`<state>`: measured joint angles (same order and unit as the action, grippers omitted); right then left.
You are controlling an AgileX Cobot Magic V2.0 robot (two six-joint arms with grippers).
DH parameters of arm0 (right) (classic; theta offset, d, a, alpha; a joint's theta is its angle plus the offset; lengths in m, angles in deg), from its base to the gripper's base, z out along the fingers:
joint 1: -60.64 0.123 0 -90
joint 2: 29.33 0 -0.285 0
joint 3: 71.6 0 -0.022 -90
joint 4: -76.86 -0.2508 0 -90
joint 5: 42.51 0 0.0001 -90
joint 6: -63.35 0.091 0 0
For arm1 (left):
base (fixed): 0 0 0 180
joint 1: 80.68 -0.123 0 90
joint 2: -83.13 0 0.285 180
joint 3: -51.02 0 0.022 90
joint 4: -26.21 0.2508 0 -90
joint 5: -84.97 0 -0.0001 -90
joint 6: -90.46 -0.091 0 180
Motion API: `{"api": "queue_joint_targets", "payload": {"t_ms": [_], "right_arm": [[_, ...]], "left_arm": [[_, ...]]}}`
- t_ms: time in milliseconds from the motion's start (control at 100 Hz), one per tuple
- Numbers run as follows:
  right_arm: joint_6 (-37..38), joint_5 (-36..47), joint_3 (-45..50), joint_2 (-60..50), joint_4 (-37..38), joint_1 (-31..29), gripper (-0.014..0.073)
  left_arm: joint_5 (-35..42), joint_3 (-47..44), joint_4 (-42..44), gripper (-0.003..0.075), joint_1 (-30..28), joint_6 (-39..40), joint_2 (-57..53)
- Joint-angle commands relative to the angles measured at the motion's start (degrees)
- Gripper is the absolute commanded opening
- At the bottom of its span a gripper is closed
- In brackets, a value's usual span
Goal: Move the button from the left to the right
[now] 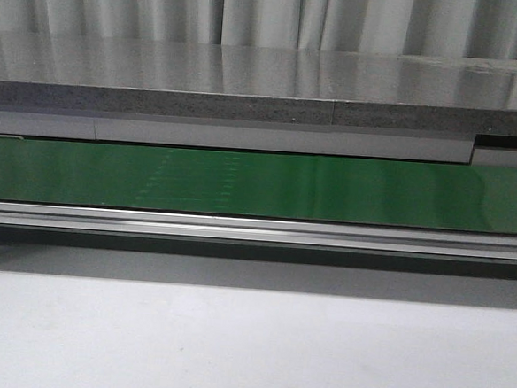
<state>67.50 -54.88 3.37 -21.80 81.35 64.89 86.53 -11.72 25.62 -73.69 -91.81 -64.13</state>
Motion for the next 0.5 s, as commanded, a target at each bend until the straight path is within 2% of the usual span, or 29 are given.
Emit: {"api": "queue_joint_targets", "payload": {"t_ms": [0, 490], "right_arm": [[-0.13, 5.74, 0.38, -1.02, 0.63, -0.04, -0.0068], [-0.13, 6.98, 3.98, -1.07, 0.63, -0.04, -0.0068]], "left_arm": [[4.61, 1.64, -0.07, 0.0005, 0.35, 0.1, 0.45], [4.61, 1.64, -0.07, 0.0005, 0.35, 0.1, 0.68]]}}
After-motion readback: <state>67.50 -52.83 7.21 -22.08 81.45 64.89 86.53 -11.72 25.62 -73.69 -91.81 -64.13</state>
